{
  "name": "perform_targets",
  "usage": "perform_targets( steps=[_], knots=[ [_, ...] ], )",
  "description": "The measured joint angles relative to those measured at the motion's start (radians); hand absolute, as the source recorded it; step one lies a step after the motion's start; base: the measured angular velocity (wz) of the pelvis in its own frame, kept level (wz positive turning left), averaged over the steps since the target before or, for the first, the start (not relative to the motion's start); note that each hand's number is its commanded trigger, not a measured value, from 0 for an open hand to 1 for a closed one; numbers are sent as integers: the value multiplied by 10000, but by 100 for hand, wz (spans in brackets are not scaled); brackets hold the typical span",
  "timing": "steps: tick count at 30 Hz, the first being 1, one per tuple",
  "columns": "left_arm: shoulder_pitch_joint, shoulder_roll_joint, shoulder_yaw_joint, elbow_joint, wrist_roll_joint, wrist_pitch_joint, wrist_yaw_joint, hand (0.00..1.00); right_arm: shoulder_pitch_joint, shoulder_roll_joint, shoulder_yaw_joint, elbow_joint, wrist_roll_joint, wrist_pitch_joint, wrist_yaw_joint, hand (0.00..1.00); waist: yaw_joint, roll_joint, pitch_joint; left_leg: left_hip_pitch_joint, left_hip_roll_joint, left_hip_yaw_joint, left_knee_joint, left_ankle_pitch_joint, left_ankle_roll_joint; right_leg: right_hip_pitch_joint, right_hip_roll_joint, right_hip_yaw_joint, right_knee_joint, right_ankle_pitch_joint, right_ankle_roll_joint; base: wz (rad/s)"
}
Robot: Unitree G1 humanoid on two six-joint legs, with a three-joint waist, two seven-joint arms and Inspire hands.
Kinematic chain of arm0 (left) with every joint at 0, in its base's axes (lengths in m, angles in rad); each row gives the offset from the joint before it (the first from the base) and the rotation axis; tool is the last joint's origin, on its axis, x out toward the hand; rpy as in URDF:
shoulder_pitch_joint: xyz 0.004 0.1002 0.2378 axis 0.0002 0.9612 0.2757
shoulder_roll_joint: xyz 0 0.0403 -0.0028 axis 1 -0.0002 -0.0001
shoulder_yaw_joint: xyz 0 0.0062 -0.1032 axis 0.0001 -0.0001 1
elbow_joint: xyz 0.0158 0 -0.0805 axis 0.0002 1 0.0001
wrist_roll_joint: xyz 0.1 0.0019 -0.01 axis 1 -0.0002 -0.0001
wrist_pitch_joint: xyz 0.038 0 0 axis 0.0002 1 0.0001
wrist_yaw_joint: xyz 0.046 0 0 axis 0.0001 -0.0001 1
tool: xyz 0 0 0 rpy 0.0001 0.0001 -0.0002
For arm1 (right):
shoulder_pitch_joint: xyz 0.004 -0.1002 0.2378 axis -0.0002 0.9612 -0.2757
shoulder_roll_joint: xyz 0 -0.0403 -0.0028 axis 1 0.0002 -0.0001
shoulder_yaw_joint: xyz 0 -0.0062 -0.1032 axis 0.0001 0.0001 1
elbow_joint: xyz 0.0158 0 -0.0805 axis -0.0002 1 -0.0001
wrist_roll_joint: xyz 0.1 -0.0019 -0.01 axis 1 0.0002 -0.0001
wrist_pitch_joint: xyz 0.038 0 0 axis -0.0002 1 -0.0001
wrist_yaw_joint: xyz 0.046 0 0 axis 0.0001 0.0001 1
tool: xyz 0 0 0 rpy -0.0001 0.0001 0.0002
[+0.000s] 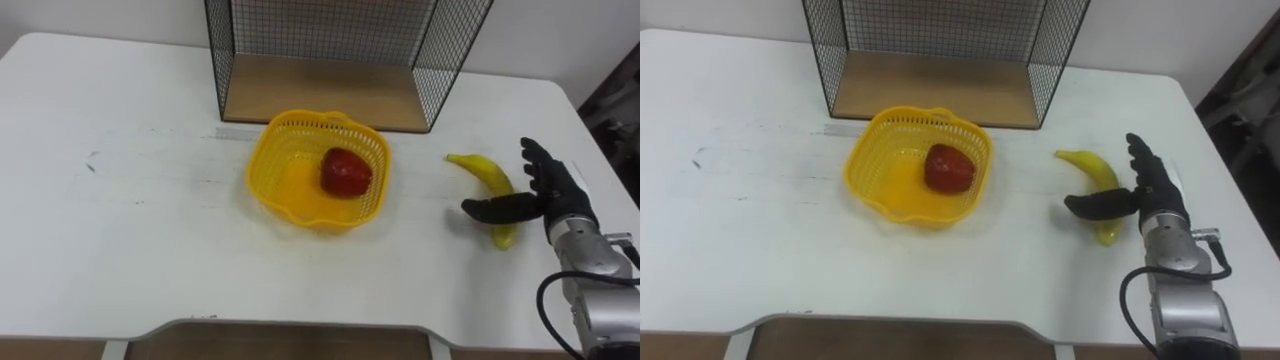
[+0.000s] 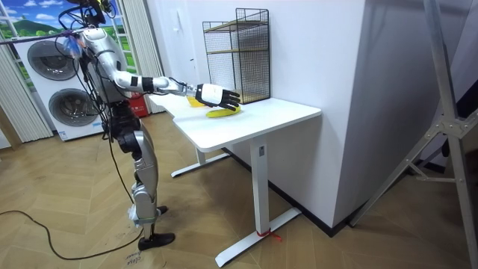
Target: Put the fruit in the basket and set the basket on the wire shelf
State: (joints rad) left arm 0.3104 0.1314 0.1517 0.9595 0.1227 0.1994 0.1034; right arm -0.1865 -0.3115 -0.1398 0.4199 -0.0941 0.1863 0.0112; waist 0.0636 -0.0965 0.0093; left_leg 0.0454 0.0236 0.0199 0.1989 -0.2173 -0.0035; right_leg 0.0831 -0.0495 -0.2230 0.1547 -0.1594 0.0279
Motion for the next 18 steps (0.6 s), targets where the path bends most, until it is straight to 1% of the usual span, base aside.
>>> perform_targets(
  steps=[2,4,8,10,12,15,18],
  knots=[
    [-1,5,2,26,-1,0,-5,0,-2,-6,0,59,1,0,0,0,-3,-13,-22,3,-1,1,1,0,0,3,0,-2,-1,0,0,0],
    [4,12,2,55,-16,31,-5,0,-10,-6,4,325,2,0,3,0,4,-38,-64,8,-1,3,11,1,1,10,-1,-2,-1,0,0,0],
    [1,18,4,66,-23,40,-7,0,-38,-22,7,657,25,42,20,0,-1,-44,-71,14,0,9,34,1,1,20,-3,0,0,0,0,0],
    [-13,21,4,125,-19,39,-13,0,-69,-101,7,1001,45,43,29,0,23,-40,-82,18,0,8,34,1,1,25,-5,-6,7,0,0,0],
    [-11,21,9,228,-3,47,-52,0,-94,-112,6,1113,11,-5,46,0,56,-30,-87,17,0,8,34,1,1,24,-5,-7,13,0,0,0],
    [-18,22,16,431,9,125,-162,0,-156,-127,5,1262,-213,-9,114,0,62,-31,-95,16,0,7,-9,0,-1,26,-5,-9,24,0,0,0],
    [9,18,17,500,57,241,-288,0,-194,-142,3,1363,-315,-9,149,0,156,-24,-90,17,0,7,2,0,0,28,-6,-9,37,0,-1,0]
  ],
)
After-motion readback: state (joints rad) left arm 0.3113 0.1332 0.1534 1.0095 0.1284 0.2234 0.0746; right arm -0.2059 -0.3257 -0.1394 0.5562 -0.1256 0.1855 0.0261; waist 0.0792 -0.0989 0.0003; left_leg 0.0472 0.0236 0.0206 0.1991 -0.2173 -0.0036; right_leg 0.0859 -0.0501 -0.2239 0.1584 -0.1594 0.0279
